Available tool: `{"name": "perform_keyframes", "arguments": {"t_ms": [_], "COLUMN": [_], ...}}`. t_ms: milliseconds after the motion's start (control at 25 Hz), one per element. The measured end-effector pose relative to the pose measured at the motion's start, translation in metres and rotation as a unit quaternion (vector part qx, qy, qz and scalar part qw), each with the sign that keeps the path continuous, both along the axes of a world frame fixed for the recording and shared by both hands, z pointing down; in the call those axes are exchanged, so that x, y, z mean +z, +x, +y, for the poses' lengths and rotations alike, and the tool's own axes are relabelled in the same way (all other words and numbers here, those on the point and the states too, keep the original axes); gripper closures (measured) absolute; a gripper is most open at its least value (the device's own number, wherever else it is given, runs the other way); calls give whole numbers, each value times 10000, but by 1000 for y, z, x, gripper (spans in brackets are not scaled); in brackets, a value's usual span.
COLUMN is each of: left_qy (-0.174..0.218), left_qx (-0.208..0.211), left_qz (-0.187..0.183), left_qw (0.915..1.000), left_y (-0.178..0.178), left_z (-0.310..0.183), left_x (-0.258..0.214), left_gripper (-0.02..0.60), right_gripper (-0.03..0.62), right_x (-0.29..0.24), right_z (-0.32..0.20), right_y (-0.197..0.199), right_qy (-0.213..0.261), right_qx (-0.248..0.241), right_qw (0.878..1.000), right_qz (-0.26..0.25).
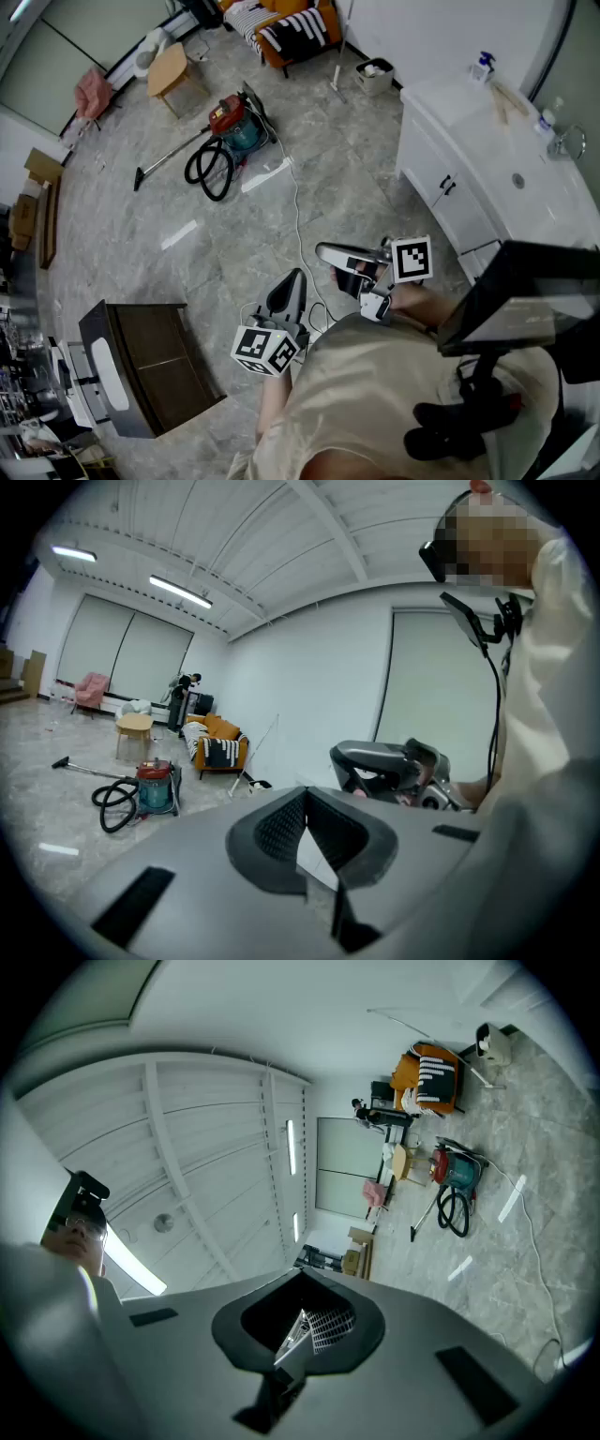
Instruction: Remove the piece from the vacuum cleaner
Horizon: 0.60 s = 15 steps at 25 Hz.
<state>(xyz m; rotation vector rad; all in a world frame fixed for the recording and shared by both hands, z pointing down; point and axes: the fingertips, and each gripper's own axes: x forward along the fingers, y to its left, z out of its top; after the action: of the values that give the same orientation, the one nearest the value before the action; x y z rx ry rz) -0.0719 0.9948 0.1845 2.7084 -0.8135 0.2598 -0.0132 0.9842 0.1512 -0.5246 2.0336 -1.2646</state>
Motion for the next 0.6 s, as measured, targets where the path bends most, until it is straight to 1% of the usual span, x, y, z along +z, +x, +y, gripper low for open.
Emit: {"name": "perform_keyframes", "arguments": {"t_ms": [120,200,280,360,480,600], "left_qy": [-55,-76,-73,-66,-122,-182], "left_qx": [-240,-318,-368,-415,-350,-280], "left_qz": [-8,-13,-49,-88,-185,-360], "left_qw": [9997,9995,9993,9991,9991,9988], "left_y": [2,9,28,51,78,93], "left_z": [-6,-10,-17,-26,-40,-49], "left_x": [1,2,5,10,17,19], "left_gripper": [577,577,577,577,577,577], "right_gripper": [592,592,592,592,592,592], "right_x": [-2,-4,0,4,2,-1], "right_z": [-5,-9,-16,-25,-37,-43], "right_y": [9,17,33,52,76,91], "right_qy": [65,114,128,151,191,345], "right_qx": [-92,-162,-260,-378,-448,-420], "right_qw": [9999,9998,9996,9989,9978,9978], "right_qz": [-46,-26,-58,-216,-452,-382]}}
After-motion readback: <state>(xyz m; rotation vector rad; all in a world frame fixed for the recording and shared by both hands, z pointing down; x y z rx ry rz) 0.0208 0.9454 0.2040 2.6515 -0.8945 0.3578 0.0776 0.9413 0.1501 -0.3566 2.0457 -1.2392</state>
